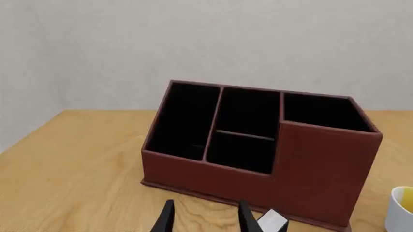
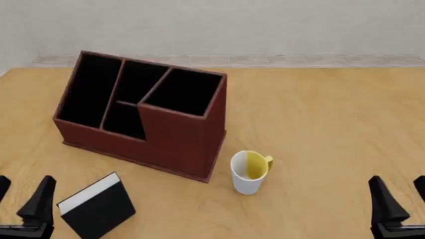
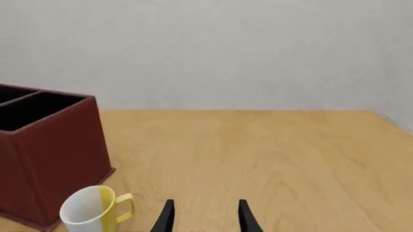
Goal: Pick up the book and place it in the right compartment of the caddy.
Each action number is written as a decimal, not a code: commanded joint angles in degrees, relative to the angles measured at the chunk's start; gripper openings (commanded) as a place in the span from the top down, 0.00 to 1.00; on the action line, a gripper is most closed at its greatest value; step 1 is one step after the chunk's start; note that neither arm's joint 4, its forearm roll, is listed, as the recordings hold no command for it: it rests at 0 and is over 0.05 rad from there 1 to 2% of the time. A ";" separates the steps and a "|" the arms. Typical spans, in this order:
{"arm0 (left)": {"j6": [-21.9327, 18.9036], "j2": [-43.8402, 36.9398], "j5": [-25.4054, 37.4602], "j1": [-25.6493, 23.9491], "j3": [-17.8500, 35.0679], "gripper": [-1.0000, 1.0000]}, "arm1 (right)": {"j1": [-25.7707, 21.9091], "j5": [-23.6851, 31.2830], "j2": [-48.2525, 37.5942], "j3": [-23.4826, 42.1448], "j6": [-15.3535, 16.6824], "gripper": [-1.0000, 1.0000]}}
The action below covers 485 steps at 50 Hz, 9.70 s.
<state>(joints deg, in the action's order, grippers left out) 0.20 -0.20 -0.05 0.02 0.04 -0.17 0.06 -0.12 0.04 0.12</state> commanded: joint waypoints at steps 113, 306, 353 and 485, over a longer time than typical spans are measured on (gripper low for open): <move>-13.75 -18.17 39.66 -8.32 14.65 0.00 | -11.70 1.58 0.10 0.24 1.93 0.00; -15.88 -70.10 51.62 -33.10 90.43 1.00 | -29.64 8.45 0.11 7.68 2.50 0.00; -14.88 -85.73 40.58 -32.20 92.81 1.00 | -27.50 8.09 0.07 5.20 2.89 0.00; -9.95 -89.68 19.85 -29.68 70.94 1.00 | -28.12 4.08 -2.25 1.17 3.45 0.00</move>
<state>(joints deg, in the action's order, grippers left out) -9.08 -89.95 21.14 -29.81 71.55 -28.24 4.60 -2.19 1.58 3.57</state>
